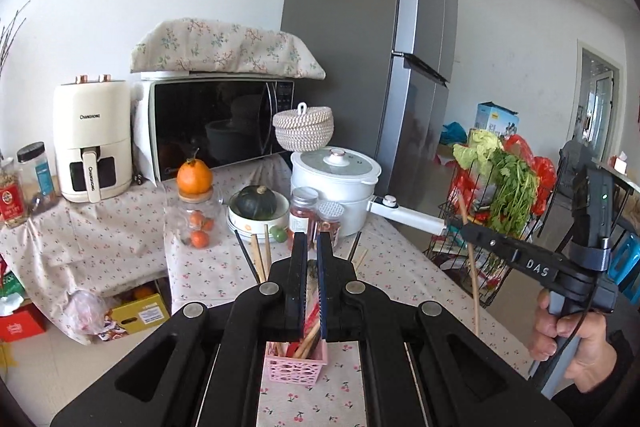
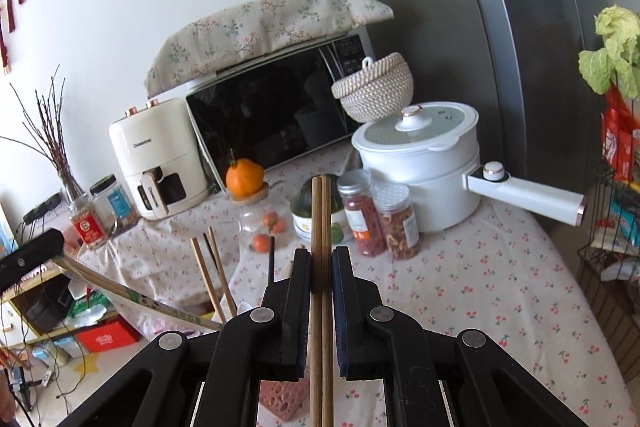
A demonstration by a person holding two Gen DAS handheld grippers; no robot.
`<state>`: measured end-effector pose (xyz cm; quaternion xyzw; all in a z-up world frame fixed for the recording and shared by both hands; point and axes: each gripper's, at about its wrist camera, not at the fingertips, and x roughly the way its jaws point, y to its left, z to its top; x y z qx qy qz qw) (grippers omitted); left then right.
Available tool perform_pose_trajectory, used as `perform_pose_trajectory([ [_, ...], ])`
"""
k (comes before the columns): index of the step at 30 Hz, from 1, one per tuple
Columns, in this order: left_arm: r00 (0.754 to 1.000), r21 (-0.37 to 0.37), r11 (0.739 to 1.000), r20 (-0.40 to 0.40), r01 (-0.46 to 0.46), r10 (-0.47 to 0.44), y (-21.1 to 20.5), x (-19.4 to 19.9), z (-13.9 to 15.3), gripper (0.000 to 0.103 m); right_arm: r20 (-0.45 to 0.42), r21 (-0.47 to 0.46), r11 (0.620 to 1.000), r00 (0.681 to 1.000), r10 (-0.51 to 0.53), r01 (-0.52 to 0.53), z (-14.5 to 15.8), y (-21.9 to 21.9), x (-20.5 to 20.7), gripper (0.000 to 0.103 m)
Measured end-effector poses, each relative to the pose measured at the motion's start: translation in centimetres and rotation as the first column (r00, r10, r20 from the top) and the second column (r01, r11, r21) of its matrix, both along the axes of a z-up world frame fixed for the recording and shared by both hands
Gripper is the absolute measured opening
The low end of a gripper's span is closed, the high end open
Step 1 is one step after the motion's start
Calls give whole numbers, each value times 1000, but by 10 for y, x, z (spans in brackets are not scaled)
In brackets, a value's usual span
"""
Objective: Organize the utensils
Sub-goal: 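Drop the wrapped chopsticks into the basket with the left tool while the right tool carries its pair over, then drop the wooden chopstick pair into the basket with the right tool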
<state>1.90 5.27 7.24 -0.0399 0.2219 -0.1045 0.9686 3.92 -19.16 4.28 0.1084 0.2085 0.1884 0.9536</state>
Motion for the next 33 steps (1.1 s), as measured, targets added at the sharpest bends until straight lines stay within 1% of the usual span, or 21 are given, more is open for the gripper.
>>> perform_pose_trajectory([
  [3, 993, 6, 1000, -121, 14, -13, 1, 28, -20, 4, 27, 12, 1000, 999, -21, 20, 3, 8, 5, 8],
  [4, 989, 12, 1000, -149, 15, -13, 0, 35, -25, 4, 35, 15, 1000, 999, -27, 27, 3, 11, 7, 8],
  [6, 975, 24, 999, -220, 38, -31, -2, 51, -34, 4, 57, 17, 999, 998, -42, 41, 4, 18, 9, 8],
  [8, 964, 18, 999, -264, 46, -39, -3, 65, -43, 4, 77, 23, 998, 995, -55, 54, 5, 25, 12, 8],
  [10, 962, 2, 999, -271, 46, -44, -3, 77, -49, 4, 96, 34, 997, 993, -70, 67, 5, 33, 14, 8],
  [12, 965, -34, 998, -254, 58, -65, -4, 86, -54, 5, 113, 44, 996, 990, -87, 82, 5, 41, 17, 8],
  [14, 969, -58, 997, -238, 54, -67, -4, 94, -56, 7, 132, 46, 994, 986, -105, 100, 5, 51, 19, 8],
  [16, 966, -77, 996, -252, 39, -58, -1, 99, -56, 18, 153, 47, 992, 980, -127, 121, 5, 59, 21, 8],
  [17, 966, -94, 995, -255, 26, -49, 2, 99, -56, 33, 162, 51, 990, 977, -137, 130, 5, 63, 21, 9],
  [18, 967, -115, 993, -253, 12, -41, 7, 97, -54, 50, 169, 56, 989, 975, -145, 137, 4, 66, 22, 9],
  [20, 971, -162, 987, -239, -18, -22, 20, 91, -50, 64, 179, 64, 986, 970, -166, 157, 4, 72, 24, 9],
  [21, 971, -183, 983, -240, -32, -13, 28, 88, -48, 67, 186, 65, 984, 966, -177, 168, 4, 75, 24, 9],
  [24, 965, -225, 972, -263, -67, 6, 49, 83, -49, 71, 211, 71, 975, 952, -219, 209, 5, 84, 27, 9],
  [30, 943, -264, 957, -331, -120, 27, 75, 78, -60, 71, 215, 83, 966, 942, -258, 246, 0, 103, 44, 9],
  [33, 935, -258, 957, -353, -131, 32, 82, 74, -64, 71, 203, 105, 951, 930, -306, 290, -7, 107, 48, 9],
])
